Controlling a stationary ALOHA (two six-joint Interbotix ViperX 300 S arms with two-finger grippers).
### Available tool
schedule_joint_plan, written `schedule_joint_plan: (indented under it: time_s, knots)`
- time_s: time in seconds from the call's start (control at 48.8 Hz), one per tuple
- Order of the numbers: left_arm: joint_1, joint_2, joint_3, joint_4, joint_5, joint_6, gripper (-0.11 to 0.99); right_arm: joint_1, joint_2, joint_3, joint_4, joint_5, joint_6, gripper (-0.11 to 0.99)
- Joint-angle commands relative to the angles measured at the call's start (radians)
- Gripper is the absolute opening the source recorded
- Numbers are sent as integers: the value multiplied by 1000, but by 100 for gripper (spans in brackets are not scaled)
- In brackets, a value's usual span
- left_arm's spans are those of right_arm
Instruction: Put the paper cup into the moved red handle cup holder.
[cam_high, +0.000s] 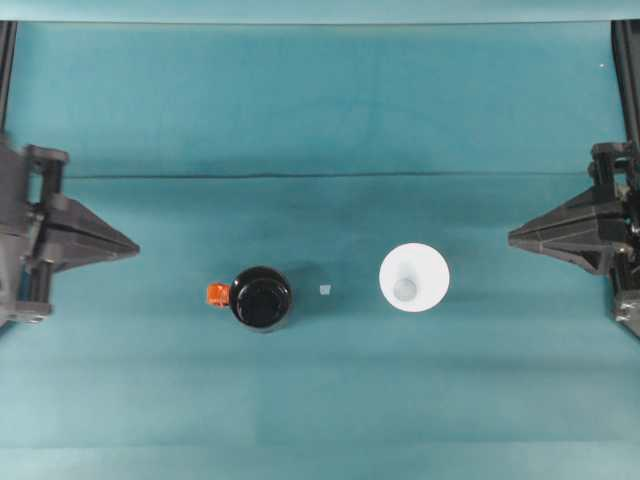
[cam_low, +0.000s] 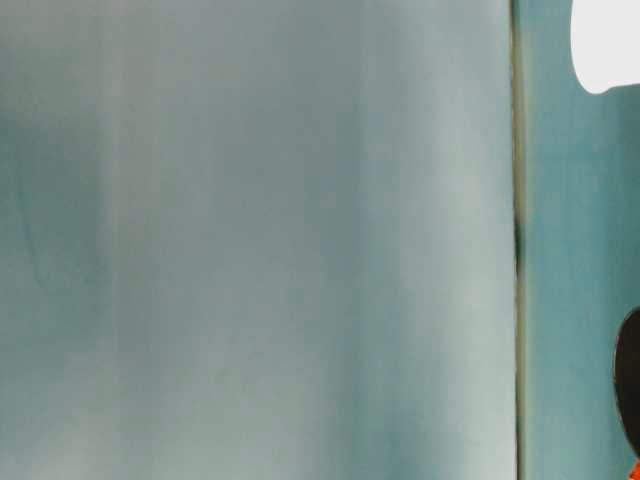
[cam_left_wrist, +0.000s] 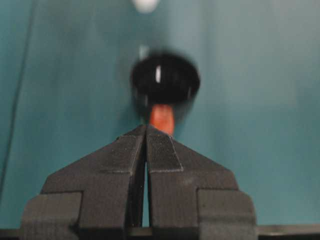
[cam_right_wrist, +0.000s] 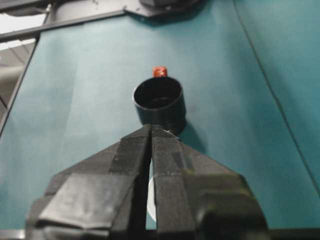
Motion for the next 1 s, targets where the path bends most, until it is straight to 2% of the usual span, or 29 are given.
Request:
schedule_joint_plan:
  time_s: [0.0, 0.246, 0.512, 0.696, 0.799, 0.922, 0.983]
  knots:
    - [-11, 44, -41, 2, 35, 0, 3, 3, 5, -23, 5, -3, 9, -9]
    - [-14, 173, -87, 2, 52, -5, 3, 3, 5, -23, 6, -2, 9, -9]
    - [-17, 290, -150, 2, 67, -6, 3, 3, 5, -23, 6, 15, 43, -9]
    - [-18, 345, -155, 2, 67, -17, 3, 3, 5, -23, 6, 23, 46, -9]
    - [-18, 370, -158, 2, 63, -38, 3, 3, 6, -23, 6, 23, 46, -9]
    - [-18, 394, -164, 2, 49, -92, 3, 3, 5, -23, 6, 23, 46, -9]
    - [-17, 402, -163, 2, 38, -106, 11, 3, 5, -23, 6, 23, 46, -9]
